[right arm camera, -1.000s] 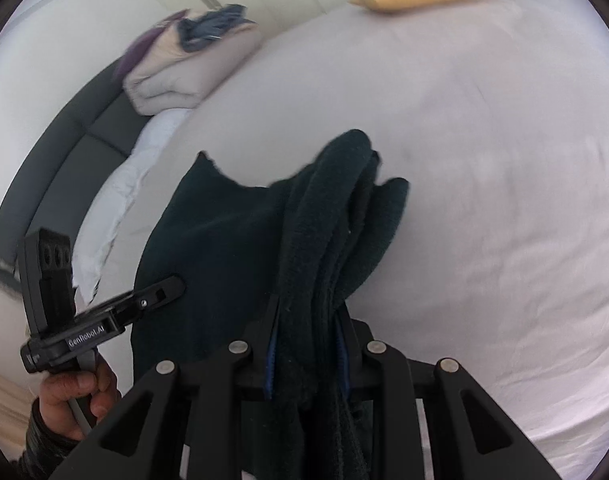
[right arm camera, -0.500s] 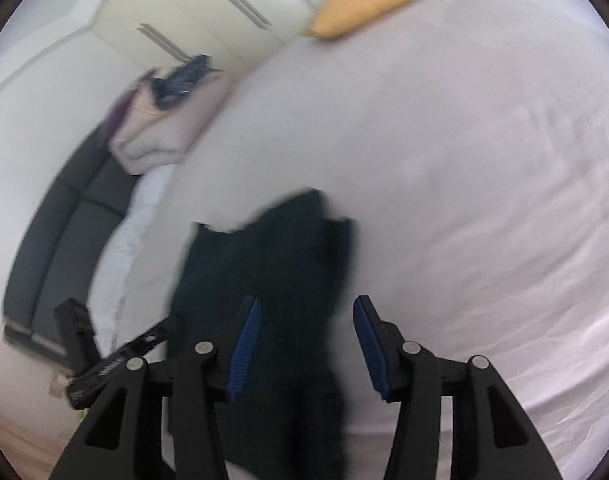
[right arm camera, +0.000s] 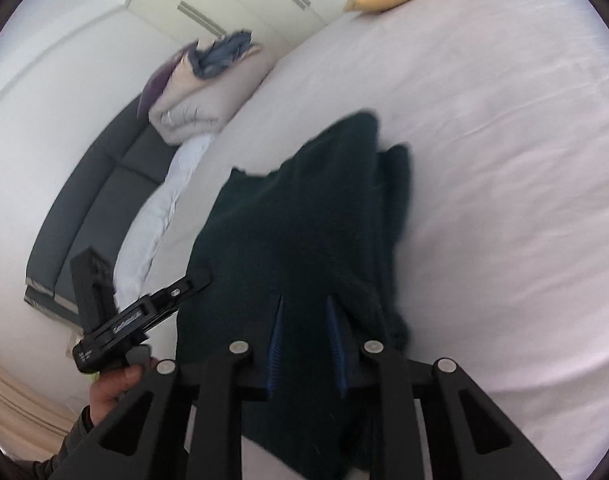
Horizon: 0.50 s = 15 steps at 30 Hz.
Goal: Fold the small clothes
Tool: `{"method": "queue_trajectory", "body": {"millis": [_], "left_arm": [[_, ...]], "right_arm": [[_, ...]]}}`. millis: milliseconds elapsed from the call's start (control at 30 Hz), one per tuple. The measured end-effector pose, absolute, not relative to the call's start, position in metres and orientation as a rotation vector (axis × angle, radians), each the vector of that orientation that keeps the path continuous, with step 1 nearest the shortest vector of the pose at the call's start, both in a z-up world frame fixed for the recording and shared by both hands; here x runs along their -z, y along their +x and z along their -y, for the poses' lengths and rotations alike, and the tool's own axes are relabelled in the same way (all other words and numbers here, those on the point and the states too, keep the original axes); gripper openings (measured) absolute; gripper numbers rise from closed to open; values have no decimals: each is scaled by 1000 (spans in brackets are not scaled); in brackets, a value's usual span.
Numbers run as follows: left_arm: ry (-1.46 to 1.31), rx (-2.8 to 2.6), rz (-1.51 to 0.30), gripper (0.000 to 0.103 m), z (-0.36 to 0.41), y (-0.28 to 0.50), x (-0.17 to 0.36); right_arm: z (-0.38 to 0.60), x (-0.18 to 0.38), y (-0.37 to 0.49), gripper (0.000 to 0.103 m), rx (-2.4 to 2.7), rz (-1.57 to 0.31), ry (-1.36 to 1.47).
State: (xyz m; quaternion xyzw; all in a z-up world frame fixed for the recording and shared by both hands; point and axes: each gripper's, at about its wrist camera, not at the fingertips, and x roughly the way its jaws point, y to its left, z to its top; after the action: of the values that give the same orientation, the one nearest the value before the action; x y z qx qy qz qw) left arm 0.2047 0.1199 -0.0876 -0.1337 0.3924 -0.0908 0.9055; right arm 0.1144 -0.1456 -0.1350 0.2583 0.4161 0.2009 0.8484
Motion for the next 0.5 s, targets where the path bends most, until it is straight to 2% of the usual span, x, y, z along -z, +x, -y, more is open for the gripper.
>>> {"method": "queue_trajectory", "body": {"millis": [33,67,133,167,200,300,367,400,500], "left_arm": [[-255,168,-765,77,-120,194,74],[-231,147,-716,79,-119,183,61],[-179,105,-633,90,-114,157,34],[-159,90,-592,98,-112,144,22],[-144,81,-549,100,-110,128,8],[-71,51,-463,103,-100,85,-24],[-7,-8,-426,103,-92,61,-41],[17,-48,-407,103,-92,47,-53],[56,-160,-401,103,-86,16,-67]], "right_arm": [[150,129,107,26,-397,-863,528],[152,123,101,37,-371,-850,511],[153,102,79,54,-276,-784,432],[155,93,72,55,-254,-747,404],[156,83,63,56,-238,-714,381],[152,45,33,74,-170,-573,292],[145,17,9,94,-149,-450,233],[141,7,-1,100,-141,-401,210],[133,-23,-35,103,-97,-241,146]]}}
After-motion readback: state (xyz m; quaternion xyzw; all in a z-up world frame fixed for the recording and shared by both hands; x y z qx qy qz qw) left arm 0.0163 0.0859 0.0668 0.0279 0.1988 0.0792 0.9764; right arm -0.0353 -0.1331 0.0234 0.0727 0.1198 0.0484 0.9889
